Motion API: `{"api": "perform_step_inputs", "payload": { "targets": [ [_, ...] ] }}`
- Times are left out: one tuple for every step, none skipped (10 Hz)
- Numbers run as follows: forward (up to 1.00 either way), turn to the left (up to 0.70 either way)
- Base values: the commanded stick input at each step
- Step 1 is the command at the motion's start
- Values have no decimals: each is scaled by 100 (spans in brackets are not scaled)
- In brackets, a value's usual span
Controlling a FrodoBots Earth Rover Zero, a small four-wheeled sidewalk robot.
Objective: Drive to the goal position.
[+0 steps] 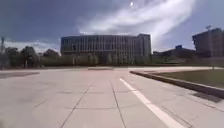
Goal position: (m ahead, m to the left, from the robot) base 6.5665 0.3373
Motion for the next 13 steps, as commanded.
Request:
{"api": "perform_step_inputs", "payload": {
  "targets": [
    [70, 0],
    [70, 0],
    [70, 0],
    [70, 0],
    [70, 0],
    [70, 0],
    [70, 0],
    [70, 0],
    [70, 0],
    [70, 0],
    [70, 0],
    [70, 0],
    [70, 0]
  ]
}}
